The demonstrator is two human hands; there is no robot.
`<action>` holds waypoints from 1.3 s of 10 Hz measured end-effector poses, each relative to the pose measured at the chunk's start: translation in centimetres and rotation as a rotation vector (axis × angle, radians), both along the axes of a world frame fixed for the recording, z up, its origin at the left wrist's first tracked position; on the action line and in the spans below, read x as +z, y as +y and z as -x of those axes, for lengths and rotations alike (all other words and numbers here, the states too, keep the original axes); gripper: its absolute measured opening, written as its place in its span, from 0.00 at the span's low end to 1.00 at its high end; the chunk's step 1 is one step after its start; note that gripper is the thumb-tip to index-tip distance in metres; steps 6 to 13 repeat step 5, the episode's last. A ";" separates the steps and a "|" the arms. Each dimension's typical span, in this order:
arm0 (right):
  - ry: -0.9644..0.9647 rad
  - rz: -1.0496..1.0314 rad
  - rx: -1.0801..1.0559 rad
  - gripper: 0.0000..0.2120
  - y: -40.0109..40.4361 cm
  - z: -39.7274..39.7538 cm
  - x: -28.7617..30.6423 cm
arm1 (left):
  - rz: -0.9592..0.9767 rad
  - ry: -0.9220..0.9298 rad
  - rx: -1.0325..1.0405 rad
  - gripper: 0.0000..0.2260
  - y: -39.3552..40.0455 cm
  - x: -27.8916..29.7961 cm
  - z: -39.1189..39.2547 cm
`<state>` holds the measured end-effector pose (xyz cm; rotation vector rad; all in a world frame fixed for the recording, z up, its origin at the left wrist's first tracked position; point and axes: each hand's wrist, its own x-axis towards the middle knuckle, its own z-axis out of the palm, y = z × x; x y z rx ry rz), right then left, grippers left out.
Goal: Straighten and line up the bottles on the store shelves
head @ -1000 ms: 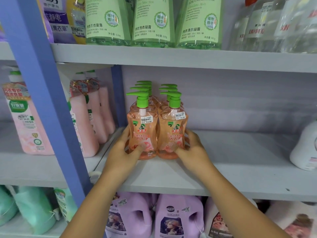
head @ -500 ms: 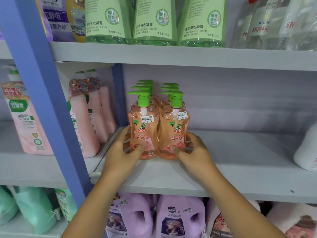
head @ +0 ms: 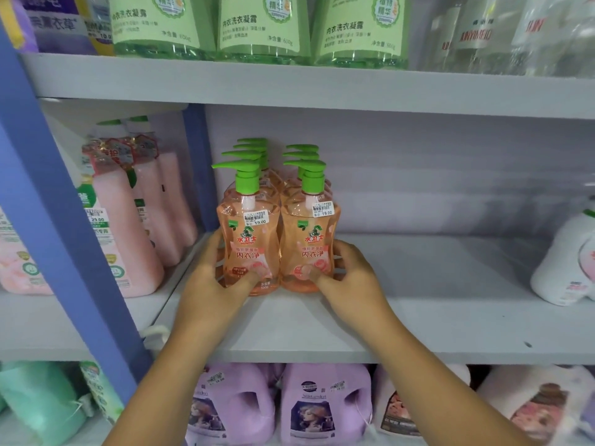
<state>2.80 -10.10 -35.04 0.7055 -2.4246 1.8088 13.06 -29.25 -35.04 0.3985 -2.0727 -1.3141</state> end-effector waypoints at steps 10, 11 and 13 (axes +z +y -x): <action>-0.158 0.116 0.118 0.14 1.4 -1.3 1.7 | -0.008 -0.017 0.122 0.23 1.3 0.5 -0.8; -0.158 0.116 0.118 0.14 1.4 -1.3 1.7 | -0.008 -0.017 0.122 0.23 1.3 0.5 -0.8; -0.158 0.116 0.118 0.14 1.4 -1.3 1.7 | -0.008 -0.017 0.122 0.23 1.3 0.5 -0.8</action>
